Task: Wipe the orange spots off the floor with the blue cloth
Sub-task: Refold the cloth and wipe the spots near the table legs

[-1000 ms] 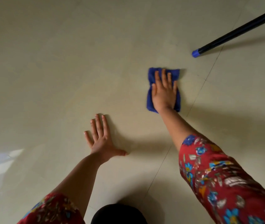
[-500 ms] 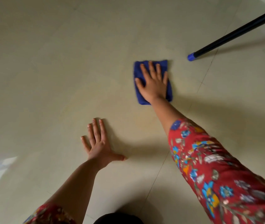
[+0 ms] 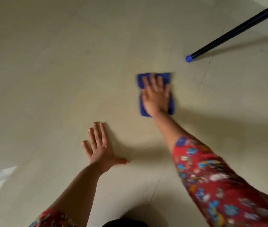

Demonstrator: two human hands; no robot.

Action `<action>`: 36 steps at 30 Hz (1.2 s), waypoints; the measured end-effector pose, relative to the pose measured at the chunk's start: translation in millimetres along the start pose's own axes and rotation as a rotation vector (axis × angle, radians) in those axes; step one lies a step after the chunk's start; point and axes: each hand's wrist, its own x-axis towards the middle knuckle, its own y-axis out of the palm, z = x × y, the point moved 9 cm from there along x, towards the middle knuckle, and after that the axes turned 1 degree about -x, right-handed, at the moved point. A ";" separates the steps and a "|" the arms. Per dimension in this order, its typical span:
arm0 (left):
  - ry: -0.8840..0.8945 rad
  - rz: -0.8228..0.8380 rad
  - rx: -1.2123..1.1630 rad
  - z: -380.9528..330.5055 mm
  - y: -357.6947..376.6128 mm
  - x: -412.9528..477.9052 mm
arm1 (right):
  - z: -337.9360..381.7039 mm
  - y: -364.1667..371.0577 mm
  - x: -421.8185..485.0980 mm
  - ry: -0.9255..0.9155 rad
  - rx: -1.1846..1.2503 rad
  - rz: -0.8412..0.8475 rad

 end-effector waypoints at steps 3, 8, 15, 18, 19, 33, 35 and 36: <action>-0.012 -0.004 0.005 -1.2 -1.5 -0.4 | 100.1 17.8 -54.4 -0.364 0.007 0.009; 0.000 -0.003 -0.015 -0.6 -1.6 -1.6 | -34.4 17.6 -170.1 -0.260 -0.071 -0.016; 0.011 -0.011 -0.016 -1.5 -1.7 -2.8 | -94.9 -4.2 -40.7 0.282 0.022 -0.007; 0.007 -0.004 -0.021 -0.4 -1.2 -2.5 | -3.7 15.8 -79.6 -0.197 -0.051 0.030; 0.014 -0.014 -0.014 -0.2 -2.1 -0.9 | 0.5 17.5 -101.6 -0.294 -0.061 0.023; 0.024 -0.012 0.004 12.4 -10.3 -9.0 | 94.1 24.5 -86.1 -0.335 0.064 -0.011; -0.085 -0.054 -0.059 50.5 -17.9 -24.6 | 72.3 22.2 -84.1 -0.241 0.060 -0.003; -0.148 -0.061 -0.088 73.4 -17.7 -33.9 | 66.8 22.8 -76.2 -0.171 0.043 -0.001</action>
